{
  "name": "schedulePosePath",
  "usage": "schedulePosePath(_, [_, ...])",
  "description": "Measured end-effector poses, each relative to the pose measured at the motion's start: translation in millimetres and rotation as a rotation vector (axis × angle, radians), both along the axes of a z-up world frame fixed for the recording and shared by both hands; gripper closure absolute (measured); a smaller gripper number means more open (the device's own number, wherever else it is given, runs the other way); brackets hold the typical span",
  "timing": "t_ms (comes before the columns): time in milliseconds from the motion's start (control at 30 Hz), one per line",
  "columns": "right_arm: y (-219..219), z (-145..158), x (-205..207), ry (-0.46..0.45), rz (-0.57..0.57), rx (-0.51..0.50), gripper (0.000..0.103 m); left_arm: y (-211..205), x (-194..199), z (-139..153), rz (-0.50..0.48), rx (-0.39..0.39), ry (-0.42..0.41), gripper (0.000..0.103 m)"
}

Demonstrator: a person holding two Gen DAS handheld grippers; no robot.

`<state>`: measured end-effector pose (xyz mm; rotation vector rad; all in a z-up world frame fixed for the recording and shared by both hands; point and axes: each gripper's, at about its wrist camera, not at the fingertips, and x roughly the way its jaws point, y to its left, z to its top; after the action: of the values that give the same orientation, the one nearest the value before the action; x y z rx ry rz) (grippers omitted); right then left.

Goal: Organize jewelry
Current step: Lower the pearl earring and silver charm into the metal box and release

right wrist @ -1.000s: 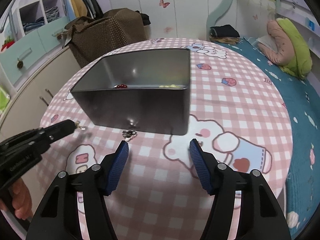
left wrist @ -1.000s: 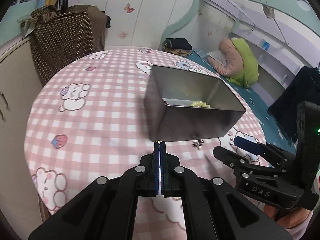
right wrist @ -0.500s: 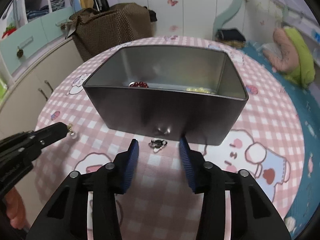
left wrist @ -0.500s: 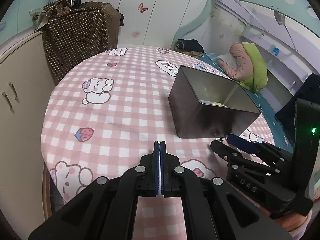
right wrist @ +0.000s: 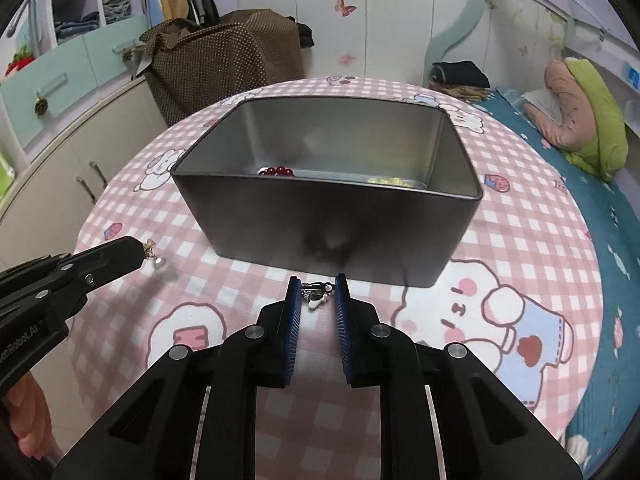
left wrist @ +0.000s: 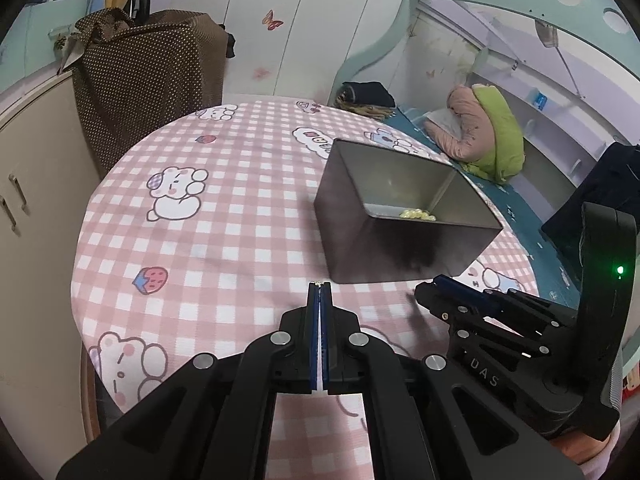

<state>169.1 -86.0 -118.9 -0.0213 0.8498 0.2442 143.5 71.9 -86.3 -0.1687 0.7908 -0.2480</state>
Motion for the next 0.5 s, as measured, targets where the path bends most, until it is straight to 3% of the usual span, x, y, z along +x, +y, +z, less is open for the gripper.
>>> schedulePosePath(500, [-27.2,33.4,-16.7,-0.087,-0.02,0.045,0.085,-23.6,-5.3,28.5,-0.039,0.026,-0.071,0.103])
